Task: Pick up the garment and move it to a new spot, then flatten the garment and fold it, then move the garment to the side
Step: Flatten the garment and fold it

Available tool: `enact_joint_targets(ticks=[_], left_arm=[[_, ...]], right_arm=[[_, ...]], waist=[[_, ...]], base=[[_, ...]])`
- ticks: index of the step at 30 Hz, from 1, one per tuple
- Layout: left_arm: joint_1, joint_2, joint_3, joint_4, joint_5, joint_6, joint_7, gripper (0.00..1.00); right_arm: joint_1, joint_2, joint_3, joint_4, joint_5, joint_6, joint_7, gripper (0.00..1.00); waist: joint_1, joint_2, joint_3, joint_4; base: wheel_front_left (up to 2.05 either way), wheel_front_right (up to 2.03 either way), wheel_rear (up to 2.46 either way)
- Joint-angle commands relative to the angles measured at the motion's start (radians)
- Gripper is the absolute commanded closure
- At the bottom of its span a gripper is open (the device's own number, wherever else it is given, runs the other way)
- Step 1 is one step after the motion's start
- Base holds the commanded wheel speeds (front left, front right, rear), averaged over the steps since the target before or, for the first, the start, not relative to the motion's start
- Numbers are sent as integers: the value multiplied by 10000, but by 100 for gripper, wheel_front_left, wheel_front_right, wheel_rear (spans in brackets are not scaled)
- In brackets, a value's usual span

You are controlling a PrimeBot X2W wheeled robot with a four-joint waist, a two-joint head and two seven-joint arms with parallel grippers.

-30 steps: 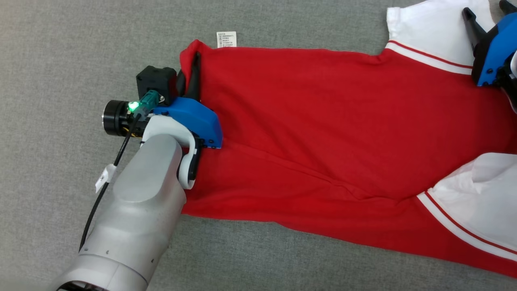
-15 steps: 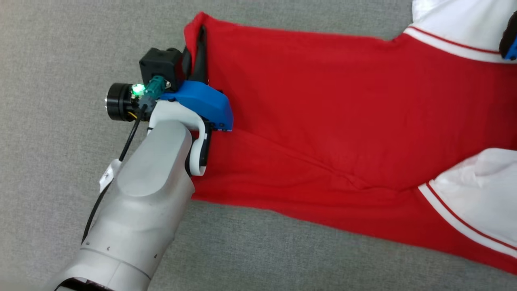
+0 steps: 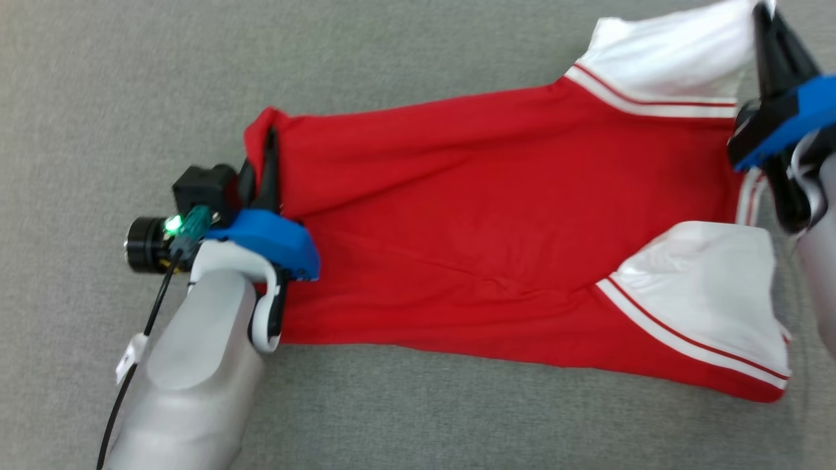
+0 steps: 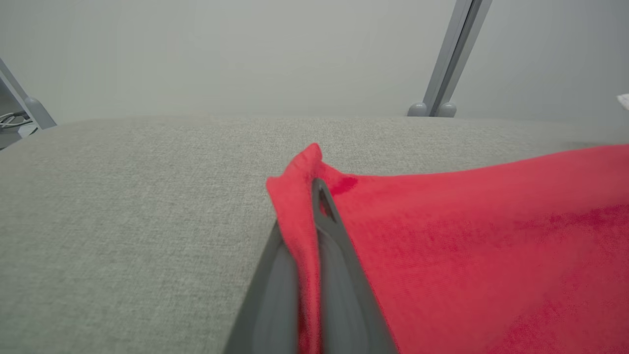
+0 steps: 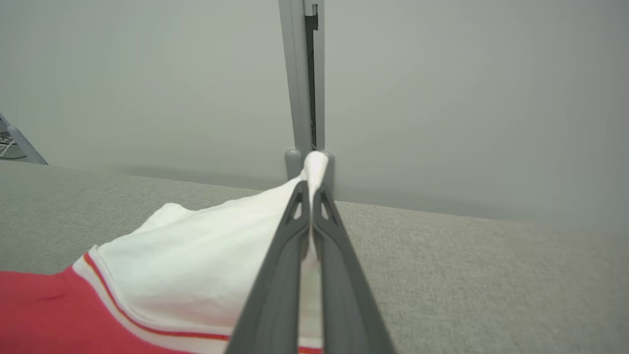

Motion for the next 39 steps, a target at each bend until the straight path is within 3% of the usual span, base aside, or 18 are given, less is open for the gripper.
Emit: enact_joint_targets(ticks=[1, 12, 21, 22, 23, 24, 25, 26, 35, 39], left_arm=[[170, 71, 84, -6, 69, -46, -43, 100], [1907, 289, 1187, -140, 449, -391, -44, 100], [3181, 42, 1870, -113, 663, -747, -44, 100], [3275, -6, 1927, -143, 725, -760, -44, 92], [3402, -48, 1971, -195, 787, -749, -45, 68], [3543, -86, 2025, -230, 834, -688, -44, 23], [3693, -140, 2123, -322, 862, -631, -44, 0], [3827, -193, 2241, -432, 885, -631, -44, 0], [5334, -573, 3173, -1946, 1233, -293, -44, 0], [5700, -636, 3021, -2286, 1057, -236, -44, 0]], right_arm=[[369, -16, -63, -190, 134, -1, -41, 100], [4629, 259, -506, -2848, 1718, -2, -46, 100], [6331, 796, -626, -2941, 2071, -1, -45, 100], [6393, 829, -667, -2878, 2071, -2, -45, 100], [6434, 862, -716, -2789, 2063, -1, -45, 88], [6481, 904, -738, -2698, 2004, -1, -47, 53], [6541, 940, -798, -2605, 1964, -1, -47, 23], [6585, 985, -847, -2520, 1956, -1, -45, 0], [6890, 1349, -1721, -2205, 1323, -1, -44, 0], [6675, 1370, -1892, -1711, 844, -1, -46, 0]], waist=[[1, 1, -360, -358], [1, 1, -1585, -1107], [1, 1, -2200, -1173], [1, 1, -2237, -1141], [1, 1, -2271, -1108], [1, 1, -2307, -1076], [1, 1, -2351, -1032], [1, 1, -2382, -999], [1, 1, -2765, -576], [1, 1, -2794, -282]], base=[[0, 0, 0], [0, 0, 0], [0, 0, 0], [0, 0, 0], [0, 0, 0], [0, 0, 0], [0, 0, 0], [0, 0, 0], [0, 0, 0], [0, 0, 0]])
